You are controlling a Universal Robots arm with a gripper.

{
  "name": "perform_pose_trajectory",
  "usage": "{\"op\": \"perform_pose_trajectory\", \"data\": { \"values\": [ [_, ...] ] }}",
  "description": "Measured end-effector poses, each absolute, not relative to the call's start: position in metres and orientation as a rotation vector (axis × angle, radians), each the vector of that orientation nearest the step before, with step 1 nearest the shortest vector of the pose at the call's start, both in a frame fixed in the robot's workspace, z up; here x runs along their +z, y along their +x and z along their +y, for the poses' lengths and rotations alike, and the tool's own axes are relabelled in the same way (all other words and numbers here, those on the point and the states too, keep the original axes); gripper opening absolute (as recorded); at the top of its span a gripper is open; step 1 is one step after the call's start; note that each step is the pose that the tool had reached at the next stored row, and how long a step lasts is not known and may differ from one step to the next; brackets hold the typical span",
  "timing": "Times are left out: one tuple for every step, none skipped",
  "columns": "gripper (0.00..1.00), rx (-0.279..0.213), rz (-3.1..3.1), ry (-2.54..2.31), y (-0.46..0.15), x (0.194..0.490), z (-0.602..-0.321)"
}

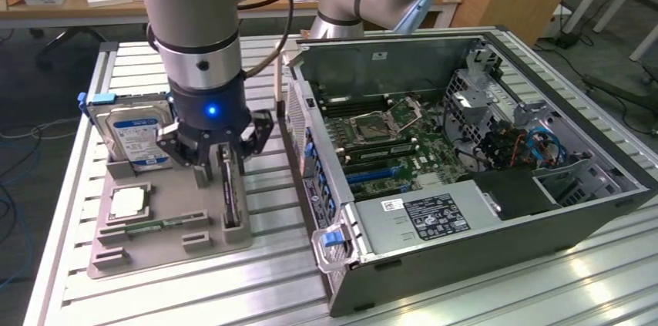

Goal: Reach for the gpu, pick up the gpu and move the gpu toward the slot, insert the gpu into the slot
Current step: 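Pick up the gpu and move the gpu toward the slot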

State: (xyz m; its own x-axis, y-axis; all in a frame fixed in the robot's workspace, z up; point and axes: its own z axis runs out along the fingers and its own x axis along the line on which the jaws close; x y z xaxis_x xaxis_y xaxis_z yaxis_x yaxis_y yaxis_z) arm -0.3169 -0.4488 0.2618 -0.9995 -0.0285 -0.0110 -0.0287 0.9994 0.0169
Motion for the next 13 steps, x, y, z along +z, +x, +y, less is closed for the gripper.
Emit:
{"op": "perform_pose_trajectory", "data": {
  "values": [
    [0.49, 0.027, 3.130, -0.045, -0.317, 0.261, -0.449],
    [0.49, 0.027, 3.130, -0.045, -0.317, 0.260, -0.449],
    [0.49, 0.027, 3.130, -0.045, -0.317, 0.259, -0.449],
    [0.49, 0.027, 3.130, -0.045, -0.317, 0.258, -0.449],
    [0.49, 0.027, 3.130, -0.045, -0.317, 0.258, -0.449],
    [0.49, 0.027, 3.130, -0.045, -0.317, 0.257, -0.449],
    [0.49, 0.027, 3.130, -0.045, -0.317, 0.256, -0.449],
    [0.49, 0.027, 3.130, -0.045, -0.317, 0.255, -0.450],
    [0.49, 0.027, 3.130, -0.045, -0.317, 0.254, -0.450],
    [0.49, 0.027, 3.130, -0.045, -0.317, 0.253, -0.450],
    [0.49, 0.027, 3.130, -0.045, -0.317, 0.252, -0.450],
    [0.49, 0.027, 3.130, -0.045, -0.317, 0.251, -0.450],
    [0.49, 0.027, 3.130, -0.045, -0.317, 0.251, -0.450]
  ]
}}
